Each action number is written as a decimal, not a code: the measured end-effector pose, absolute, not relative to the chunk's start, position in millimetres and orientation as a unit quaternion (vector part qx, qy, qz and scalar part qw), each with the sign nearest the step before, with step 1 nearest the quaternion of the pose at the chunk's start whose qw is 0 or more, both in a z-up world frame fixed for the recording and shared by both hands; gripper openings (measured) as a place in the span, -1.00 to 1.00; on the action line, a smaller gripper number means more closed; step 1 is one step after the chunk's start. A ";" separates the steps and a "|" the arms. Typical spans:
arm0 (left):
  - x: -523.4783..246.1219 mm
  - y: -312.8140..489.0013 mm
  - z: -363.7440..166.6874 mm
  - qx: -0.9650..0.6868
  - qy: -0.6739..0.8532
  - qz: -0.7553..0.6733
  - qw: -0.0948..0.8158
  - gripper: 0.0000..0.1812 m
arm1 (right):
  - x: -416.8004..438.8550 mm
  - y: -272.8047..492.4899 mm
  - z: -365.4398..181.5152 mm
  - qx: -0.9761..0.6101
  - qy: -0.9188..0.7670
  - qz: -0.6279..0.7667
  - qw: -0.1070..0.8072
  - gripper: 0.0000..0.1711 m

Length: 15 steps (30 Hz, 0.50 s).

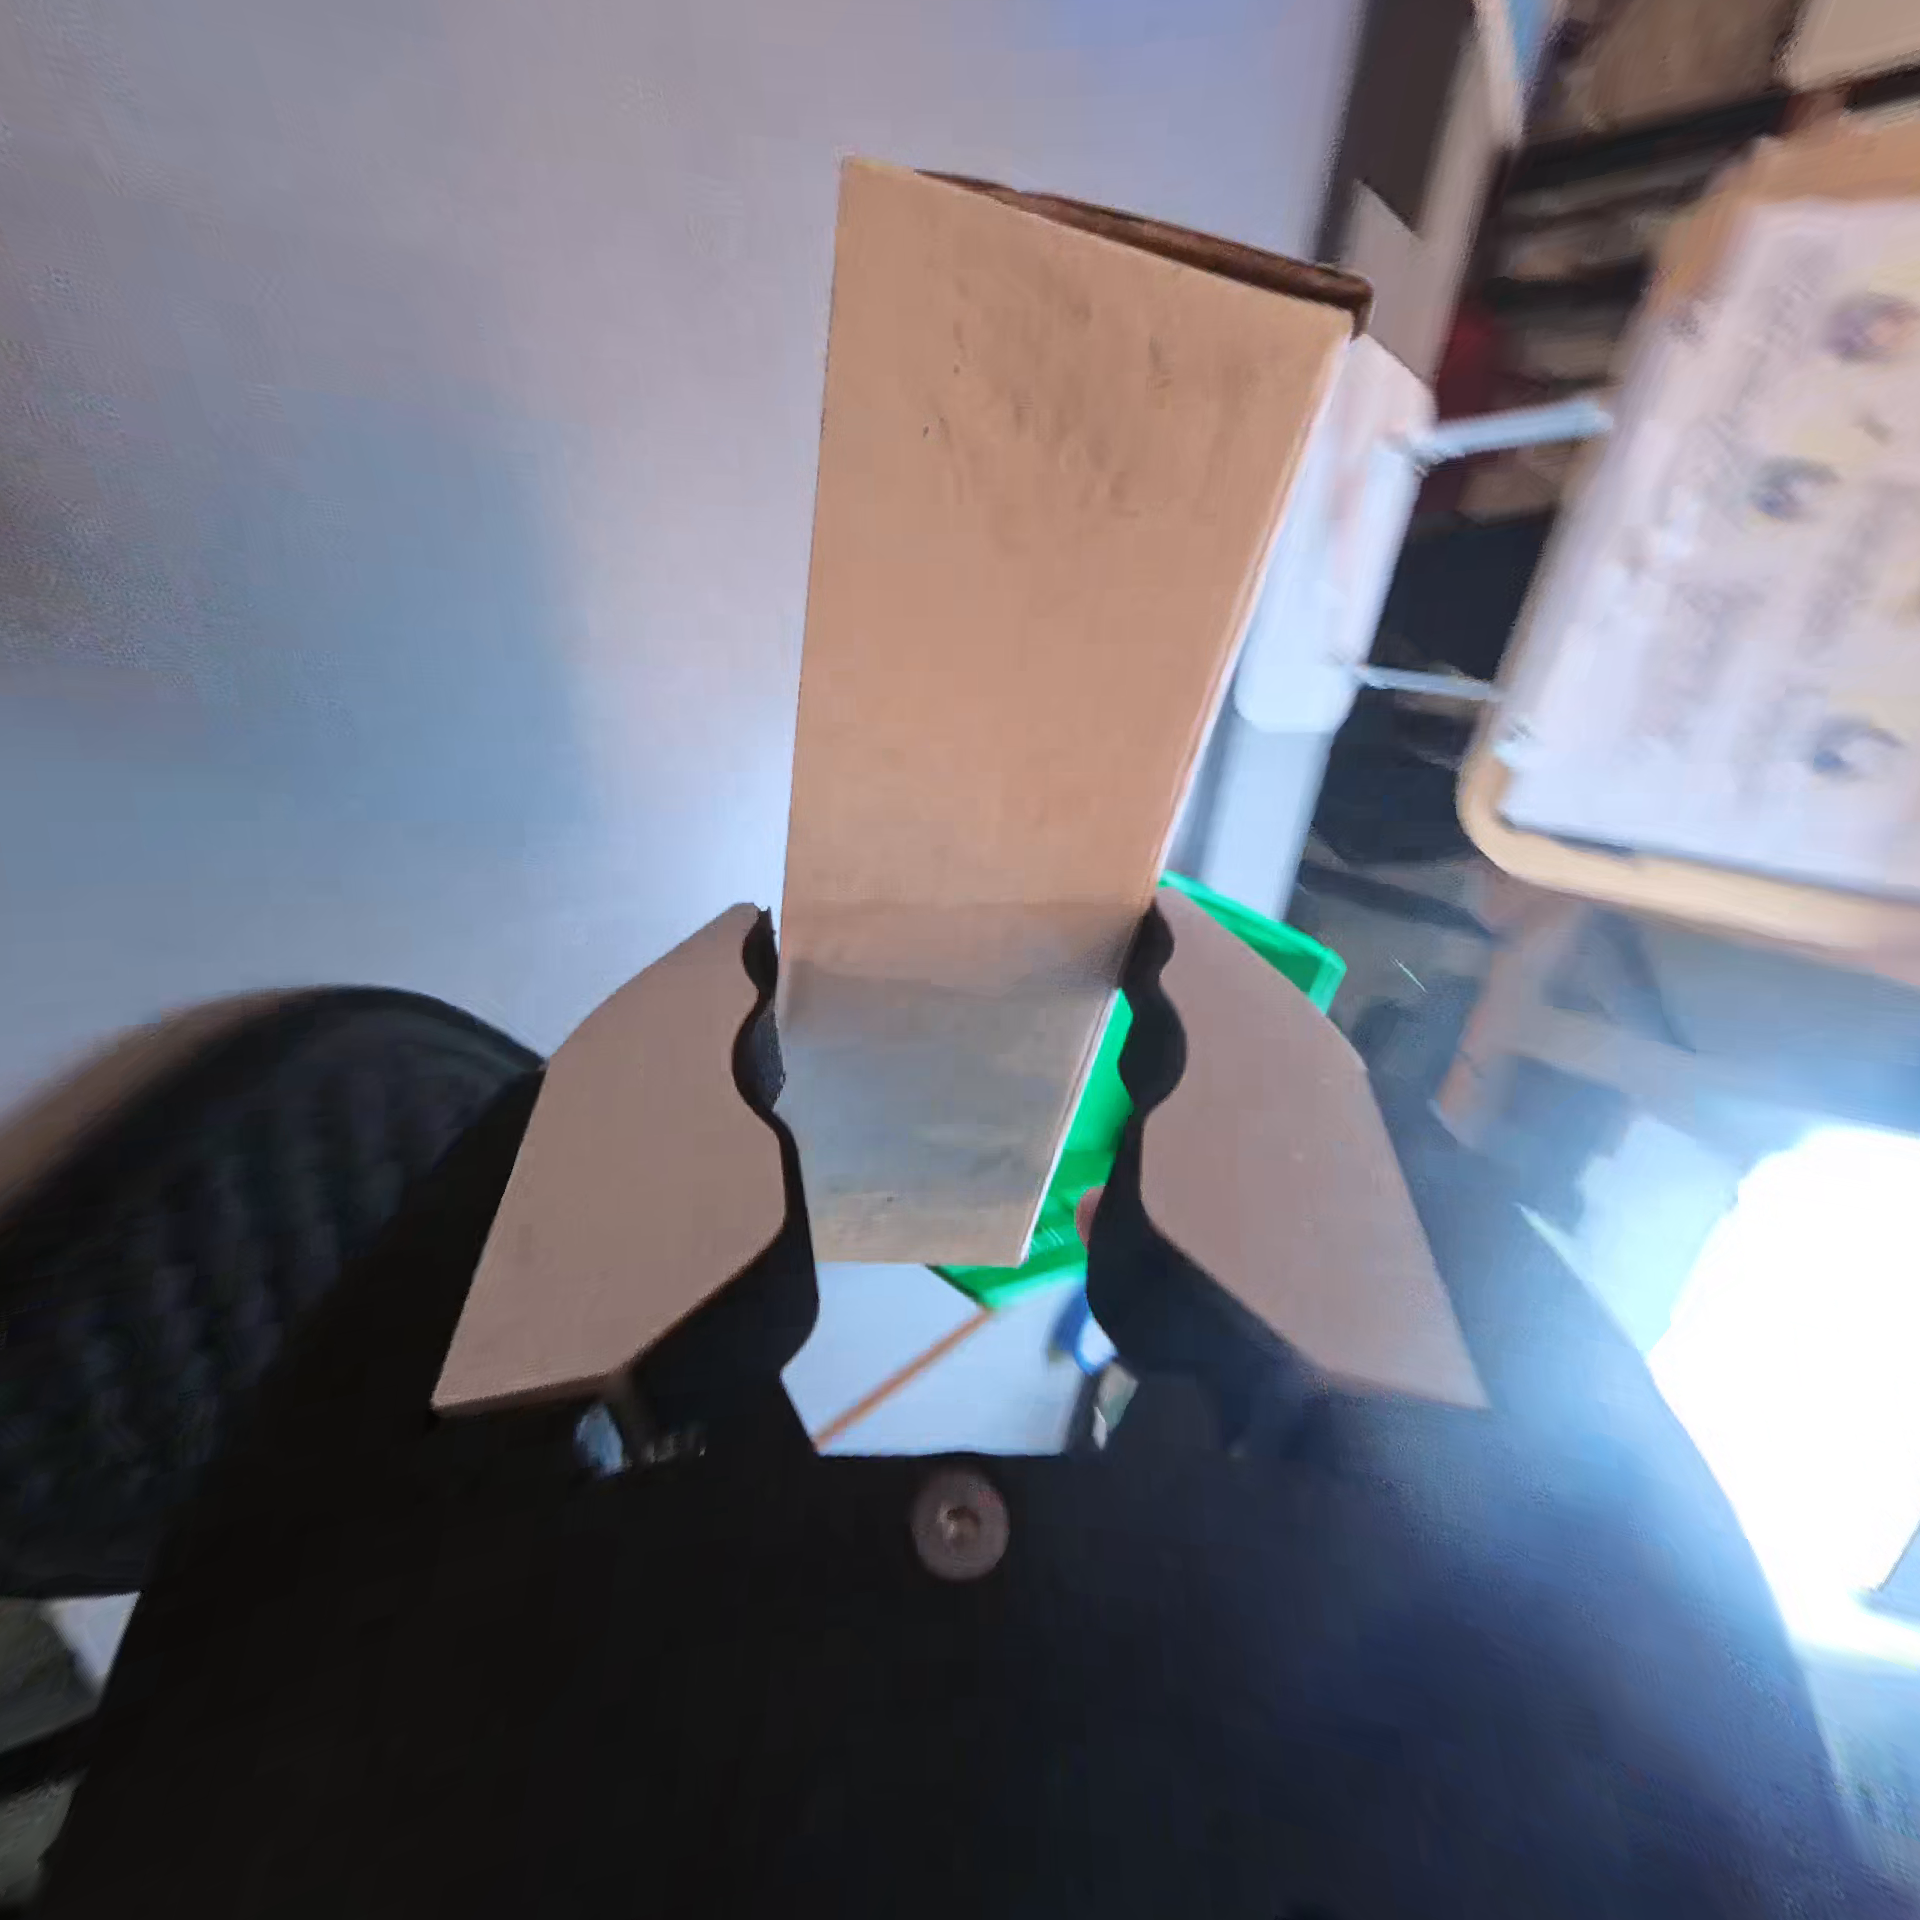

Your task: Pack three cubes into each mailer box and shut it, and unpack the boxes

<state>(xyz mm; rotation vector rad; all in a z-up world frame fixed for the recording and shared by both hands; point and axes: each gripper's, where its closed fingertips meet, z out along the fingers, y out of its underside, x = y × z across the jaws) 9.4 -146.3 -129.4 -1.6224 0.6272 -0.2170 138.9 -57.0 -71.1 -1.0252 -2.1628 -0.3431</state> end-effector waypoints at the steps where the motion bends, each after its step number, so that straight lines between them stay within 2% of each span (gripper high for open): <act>1: 4.6 -144.7 -128.4 -0.712 0.259 -0.103 0.644 -0.24 | 144.6 -35.5 -53.0 -0.403 -0.818 -0.158 0.379 -0.25; 4: 0.1 -141.0 -132.1 -0.718 0.235 -0.115 0.645 -0.25 | 162.9 34.2 -9.9 -0.412 -0.766 -0.243 0.430 -0.25; 7: 3.0 -138.1 -140.9 -0.724 0.238 -0.106 0.639 -0.26 | 169.9 100.4 1.4 -0.422 -0.727 -0.290 0.458 -0.25; 15: 1.8 -139.5 -148.1 -0.721 0.252 -0.062 0.642 -0.30 | 163.5 217.7 -93.1 -0.453 -0.709 -0.318 0.438 -0.25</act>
